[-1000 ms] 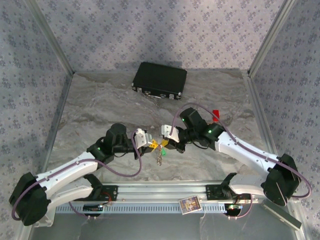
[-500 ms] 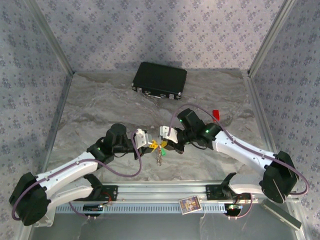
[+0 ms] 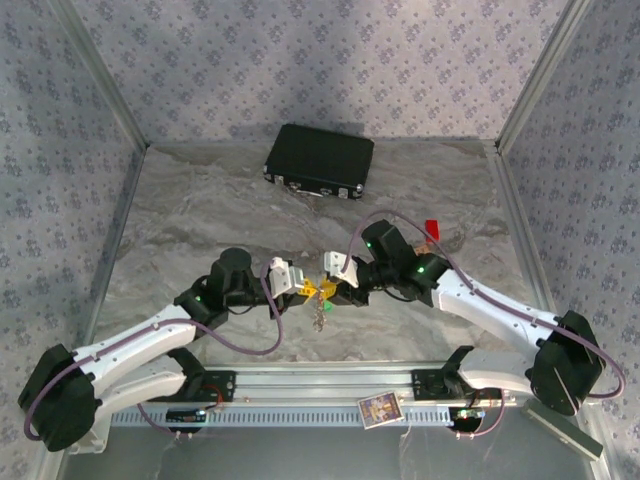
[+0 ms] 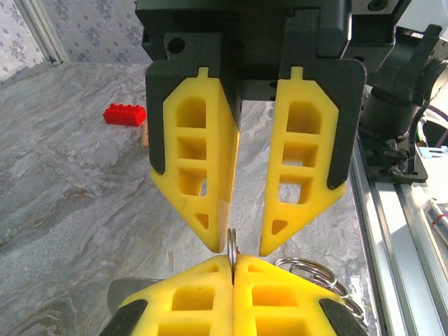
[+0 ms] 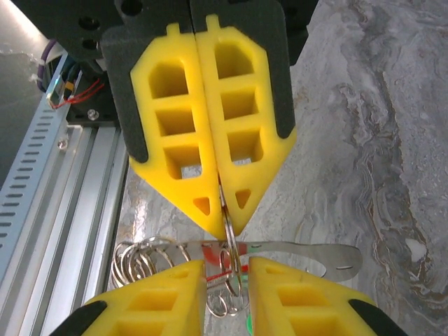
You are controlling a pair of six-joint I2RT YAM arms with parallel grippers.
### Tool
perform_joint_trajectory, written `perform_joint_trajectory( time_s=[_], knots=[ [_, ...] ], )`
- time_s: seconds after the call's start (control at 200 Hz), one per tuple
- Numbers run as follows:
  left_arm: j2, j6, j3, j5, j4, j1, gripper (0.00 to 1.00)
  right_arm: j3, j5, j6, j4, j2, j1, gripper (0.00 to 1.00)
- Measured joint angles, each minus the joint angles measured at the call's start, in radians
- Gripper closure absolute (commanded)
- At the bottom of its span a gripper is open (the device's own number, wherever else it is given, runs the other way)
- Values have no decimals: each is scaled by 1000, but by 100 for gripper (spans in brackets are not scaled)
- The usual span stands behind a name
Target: Put the keys on the keyring
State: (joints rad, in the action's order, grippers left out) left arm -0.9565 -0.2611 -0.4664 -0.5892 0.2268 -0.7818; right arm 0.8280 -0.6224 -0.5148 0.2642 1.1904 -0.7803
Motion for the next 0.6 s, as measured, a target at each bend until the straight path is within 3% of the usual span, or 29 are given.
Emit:
perform_joint_trajectory(
  time_s=[0.215,0.245,0.36,0.6],
  knots=[
    [0,0,2,2,10,0,100,-1,-7,29,-27,16,-1,100],
    [0,1,2,3,10,1,99,-1,-7,26,-27,16,-1,100],
    [0,-5,2,5,5,0,77,2,2,17,-10,16,-4,100],
    [-10,-29,-45,7,-103,-13,79,92,77,-64,142,44,-37,100]
  ],
)
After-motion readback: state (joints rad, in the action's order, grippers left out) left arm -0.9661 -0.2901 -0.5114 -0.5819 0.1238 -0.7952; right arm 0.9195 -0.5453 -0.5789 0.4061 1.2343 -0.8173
